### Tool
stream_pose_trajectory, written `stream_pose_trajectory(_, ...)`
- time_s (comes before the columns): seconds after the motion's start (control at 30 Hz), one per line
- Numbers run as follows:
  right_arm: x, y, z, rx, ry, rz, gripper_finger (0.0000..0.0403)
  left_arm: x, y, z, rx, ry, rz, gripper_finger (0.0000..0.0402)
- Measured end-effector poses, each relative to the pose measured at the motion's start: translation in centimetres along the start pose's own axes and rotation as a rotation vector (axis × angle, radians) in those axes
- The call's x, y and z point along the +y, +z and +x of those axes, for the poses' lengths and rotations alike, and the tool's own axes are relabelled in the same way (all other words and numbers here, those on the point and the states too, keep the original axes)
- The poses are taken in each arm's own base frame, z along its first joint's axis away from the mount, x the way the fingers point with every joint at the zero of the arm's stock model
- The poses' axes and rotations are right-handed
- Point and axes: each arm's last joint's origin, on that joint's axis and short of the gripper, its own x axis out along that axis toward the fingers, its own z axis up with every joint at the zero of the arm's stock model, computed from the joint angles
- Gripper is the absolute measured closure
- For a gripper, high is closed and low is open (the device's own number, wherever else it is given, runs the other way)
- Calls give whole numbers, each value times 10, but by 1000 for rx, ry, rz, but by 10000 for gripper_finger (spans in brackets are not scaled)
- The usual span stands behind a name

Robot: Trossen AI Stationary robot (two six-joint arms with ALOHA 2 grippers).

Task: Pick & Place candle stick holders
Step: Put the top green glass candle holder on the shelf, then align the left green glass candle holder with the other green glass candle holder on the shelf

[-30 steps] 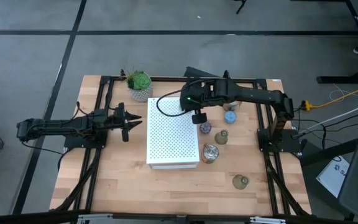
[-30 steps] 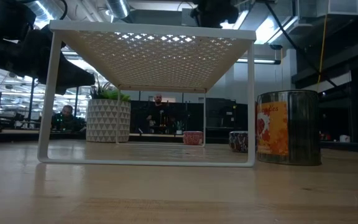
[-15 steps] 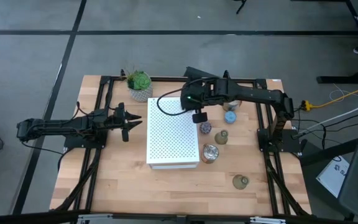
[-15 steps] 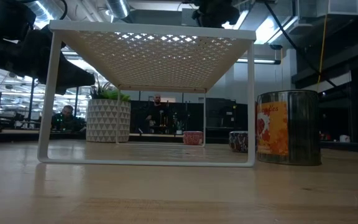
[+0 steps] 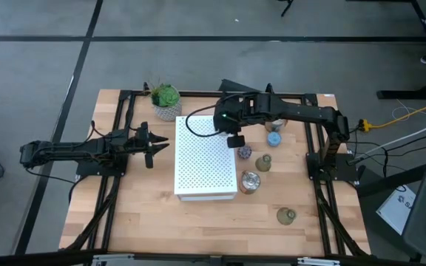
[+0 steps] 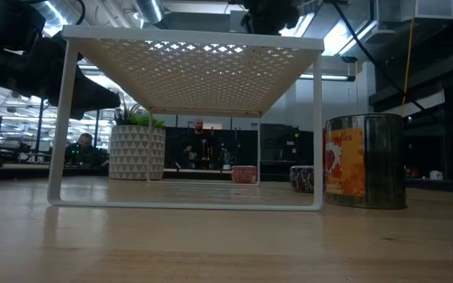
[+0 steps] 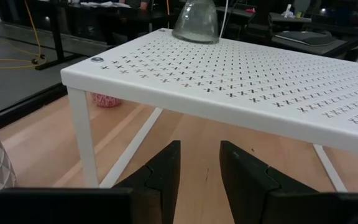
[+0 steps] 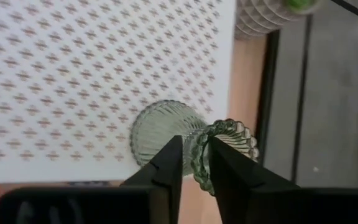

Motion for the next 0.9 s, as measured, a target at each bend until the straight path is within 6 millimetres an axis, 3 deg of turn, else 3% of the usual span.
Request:
stream_pose_trajectory(0.33, 0, 2, -8, -31, -29, -6, 214, 0, 0, 0, 0, 0, 0, 294)
stream_pose_trajectory(0.63, -5, -2, -55, -82, 69, 74, 208, 0, 0, 0, 1, 0, 0, 294)
stream_pose_trajectory(0.9, 4, -26, -79, 37, 264, 167, 218, 0, 0, 0, 1, 0, 0, 294)
